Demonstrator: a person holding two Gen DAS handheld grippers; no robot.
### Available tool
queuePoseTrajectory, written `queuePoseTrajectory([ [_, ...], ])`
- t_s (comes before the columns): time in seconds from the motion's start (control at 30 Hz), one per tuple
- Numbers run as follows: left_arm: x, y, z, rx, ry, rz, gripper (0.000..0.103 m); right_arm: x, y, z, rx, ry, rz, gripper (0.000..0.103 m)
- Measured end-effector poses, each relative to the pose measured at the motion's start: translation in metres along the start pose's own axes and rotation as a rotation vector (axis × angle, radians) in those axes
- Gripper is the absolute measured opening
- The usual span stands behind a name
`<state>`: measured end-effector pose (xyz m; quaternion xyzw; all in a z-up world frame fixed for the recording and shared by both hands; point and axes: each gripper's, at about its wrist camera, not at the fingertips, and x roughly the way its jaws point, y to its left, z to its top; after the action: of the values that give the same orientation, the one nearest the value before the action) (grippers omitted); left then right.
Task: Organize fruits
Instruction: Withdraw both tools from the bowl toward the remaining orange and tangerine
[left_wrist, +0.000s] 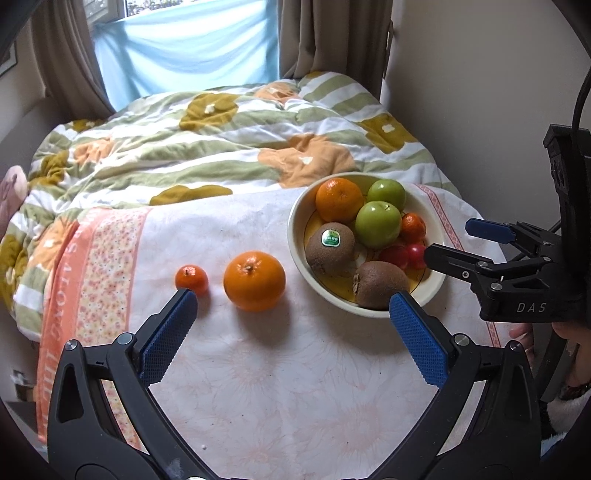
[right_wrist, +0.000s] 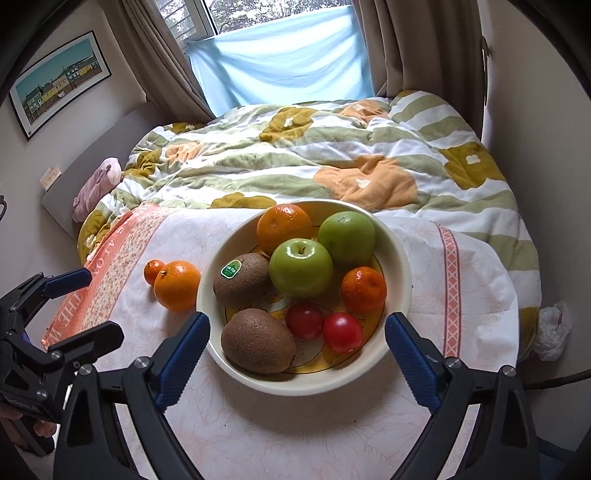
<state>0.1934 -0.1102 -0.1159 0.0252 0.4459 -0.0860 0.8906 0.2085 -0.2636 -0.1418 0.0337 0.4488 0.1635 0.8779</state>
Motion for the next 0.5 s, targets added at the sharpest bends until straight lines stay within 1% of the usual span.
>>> queuePoseTrajectory([
  [0.27,-0.037,0.009,0.008,-0.016,-0.071,0.006,0.103,-0.033,0.011,0.009,-0.004,-0.037,0.011,0.095],
  [0.37,-0.052,0.017,0.008,-0.02,-0.095,0.015,0.103,-0.043,0.017,0.012,-0.001,-0.033,0.003,0.095],
  [0.4,-0.056,0.021,0.007,-0.025,-0.1,0.01,0.103,-0.045,0.019,0.013,0.005,-0.019,0.003,0.095],
  [0.5,-0.066,0.036,0.003,-0.028,-0.102,0.015,0.103,-0.053,0.025,0.015,0.037,-0.013,0.029,0.095],
])
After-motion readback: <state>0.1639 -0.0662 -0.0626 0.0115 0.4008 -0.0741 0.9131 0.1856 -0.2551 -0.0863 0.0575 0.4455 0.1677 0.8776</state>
